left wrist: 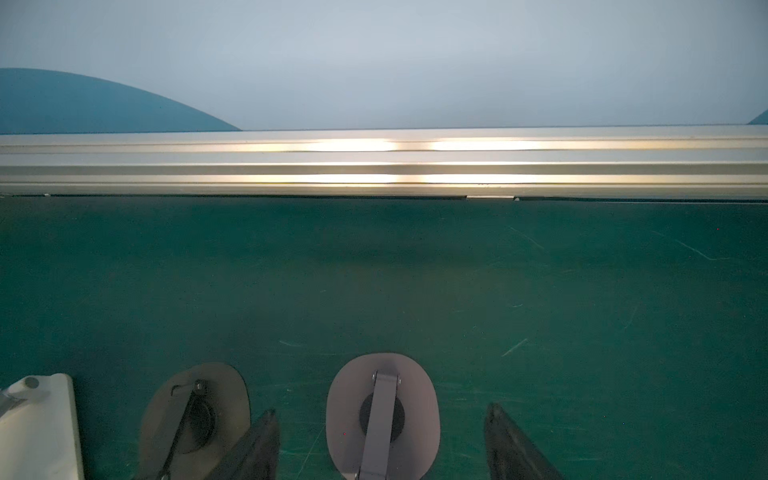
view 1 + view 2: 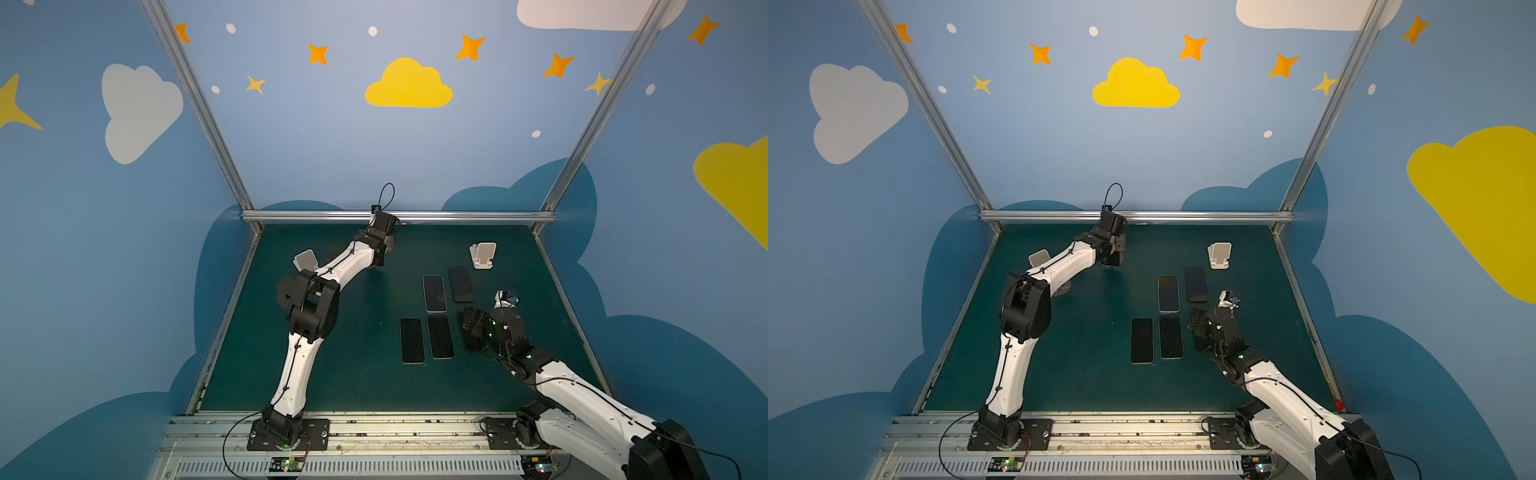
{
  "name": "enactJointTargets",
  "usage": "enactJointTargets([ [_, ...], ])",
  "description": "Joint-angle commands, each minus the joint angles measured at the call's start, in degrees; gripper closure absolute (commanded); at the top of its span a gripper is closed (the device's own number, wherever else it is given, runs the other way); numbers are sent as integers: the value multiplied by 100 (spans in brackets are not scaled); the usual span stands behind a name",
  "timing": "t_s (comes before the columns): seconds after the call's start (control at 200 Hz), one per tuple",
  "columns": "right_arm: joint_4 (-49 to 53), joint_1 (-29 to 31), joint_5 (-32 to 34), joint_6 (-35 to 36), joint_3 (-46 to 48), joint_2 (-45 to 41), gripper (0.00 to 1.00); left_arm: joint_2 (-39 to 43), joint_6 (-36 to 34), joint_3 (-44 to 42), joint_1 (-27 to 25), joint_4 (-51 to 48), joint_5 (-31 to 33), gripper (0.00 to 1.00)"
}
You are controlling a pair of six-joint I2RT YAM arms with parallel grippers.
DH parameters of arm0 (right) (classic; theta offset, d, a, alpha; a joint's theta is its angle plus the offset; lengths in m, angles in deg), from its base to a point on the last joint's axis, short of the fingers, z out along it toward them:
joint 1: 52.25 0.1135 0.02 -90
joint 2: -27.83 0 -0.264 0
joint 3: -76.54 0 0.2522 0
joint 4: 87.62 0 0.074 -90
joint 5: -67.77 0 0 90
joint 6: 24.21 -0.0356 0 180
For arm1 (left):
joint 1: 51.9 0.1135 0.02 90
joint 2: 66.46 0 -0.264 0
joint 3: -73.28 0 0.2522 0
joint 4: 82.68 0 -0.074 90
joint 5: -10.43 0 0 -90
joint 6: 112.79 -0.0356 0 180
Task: Remove the phone from the phone stand
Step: 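Lift the purple-edged phone off its stand and carry it toward the flat phones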
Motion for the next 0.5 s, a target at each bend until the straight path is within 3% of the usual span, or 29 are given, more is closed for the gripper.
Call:
enactJointTargets([
  [0.0, 4, -3, -2, 56, -192, 22, 11, 408, -96, -172, 8, -27, -30, 44],
  [0.496, -29, -3, -151, 16, -216, 108, 12, 1360, -237, -646, -159, 48, -88, 47],
])
